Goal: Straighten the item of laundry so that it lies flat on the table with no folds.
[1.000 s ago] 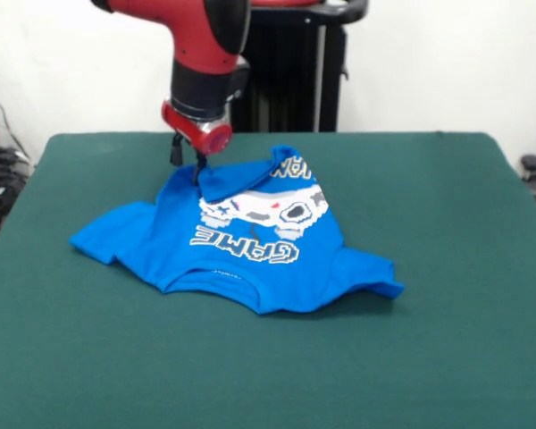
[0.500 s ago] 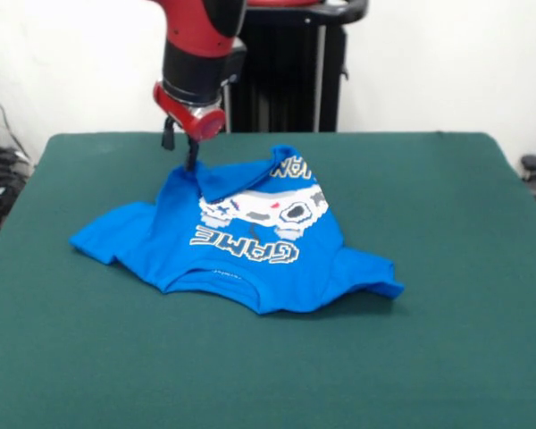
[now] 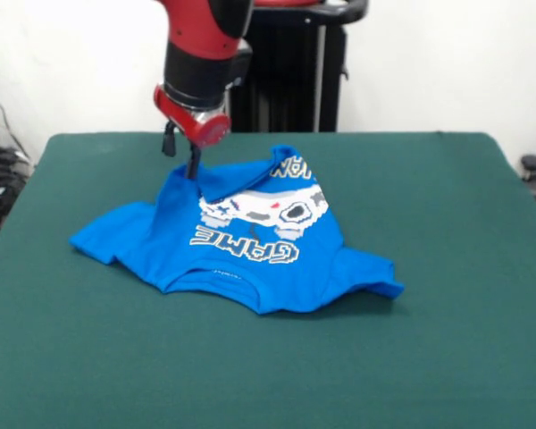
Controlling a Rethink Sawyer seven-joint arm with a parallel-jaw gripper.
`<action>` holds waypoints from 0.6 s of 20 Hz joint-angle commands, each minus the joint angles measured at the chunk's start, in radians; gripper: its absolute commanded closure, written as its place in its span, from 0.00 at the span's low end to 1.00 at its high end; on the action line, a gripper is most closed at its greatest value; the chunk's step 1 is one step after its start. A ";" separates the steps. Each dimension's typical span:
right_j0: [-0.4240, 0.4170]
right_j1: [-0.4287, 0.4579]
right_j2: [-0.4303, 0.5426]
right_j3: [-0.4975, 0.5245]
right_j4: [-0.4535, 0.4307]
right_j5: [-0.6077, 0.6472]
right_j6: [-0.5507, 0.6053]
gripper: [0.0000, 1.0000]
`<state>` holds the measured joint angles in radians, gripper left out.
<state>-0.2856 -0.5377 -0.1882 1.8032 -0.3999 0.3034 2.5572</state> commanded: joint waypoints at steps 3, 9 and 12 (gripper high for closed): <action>0.061 0.125 0.110 -0.102 0.061 -0.053 0.088 0.00; 0.069 0.140 0.107 -0.103 0.069 -0.077 0.102 0.00; 0.073 0.135 0.101 -0.098 0.076 -0.074 0.104 0.00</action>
<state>-0.2527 -0.4661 -0.1840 1.7536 -0.3853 0.2843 2.5572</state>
